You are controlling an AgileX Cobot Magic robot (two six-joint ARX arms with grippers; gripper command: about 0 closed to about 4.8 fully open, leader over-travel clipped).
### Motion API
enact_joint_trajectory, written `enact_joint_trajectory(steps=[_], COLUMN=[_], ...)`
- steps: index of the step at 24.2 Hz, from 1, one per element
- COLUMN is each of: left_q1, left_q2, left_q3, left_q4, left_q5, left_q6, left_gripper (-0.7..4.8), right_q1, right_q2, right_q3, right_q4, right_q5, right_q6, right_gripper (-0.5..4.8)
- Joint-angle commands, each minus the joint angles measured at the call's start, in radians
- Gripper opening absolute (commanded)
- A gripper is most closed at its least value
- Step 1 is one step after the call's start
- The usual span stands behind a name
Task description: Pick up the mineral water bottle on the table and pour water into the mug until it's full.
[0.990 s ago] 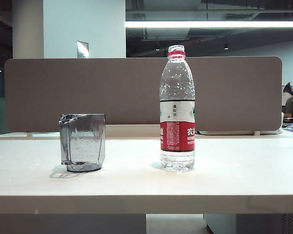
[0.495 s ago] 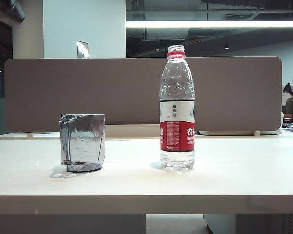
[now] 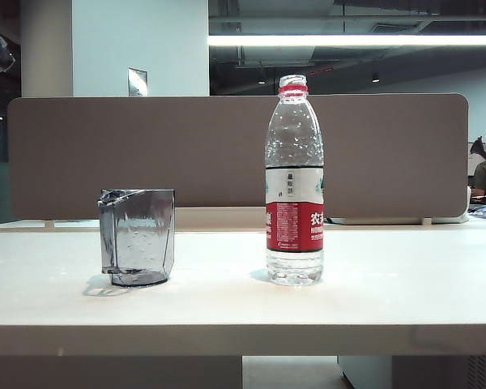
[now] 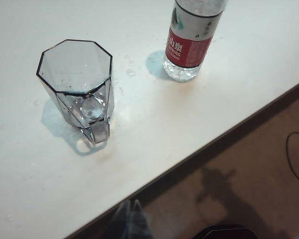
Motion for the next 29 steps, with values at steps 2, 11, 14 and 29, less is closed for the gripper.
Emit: enact_joint_trajectory(steps=[2,11,14,29], left_q1=[0.0,0.0,0.0,0.0], left_q2=[0.0,0.0,0.0,0.0], left_q3=[0.002,0.002,0.002,0.002], left_q4=[0.009,0.009,0.009,0.009], left_q5=[-0.001,-0.001,-0.001,-0.001], left_q6=[0.0,0.0,0.0,0.0], left_gripper=[-0.05,-0.05,-0.05,-0.05], right_q1=[0.0,0.0,0.0,0.0], right_q2=[0.0,0.0,0.0,0.333], right_q3=[-0.007,-0.007,-0.007,0.768], right_q4=[0.014,0.014,0.066,0.451], right_q5=[0.001,-0.003,-0.026,0.109], right_q6=[-0.001,0.0,0.254,-0.083], right_gripper=[-0.05,-0.05,-0.05,-0.06])
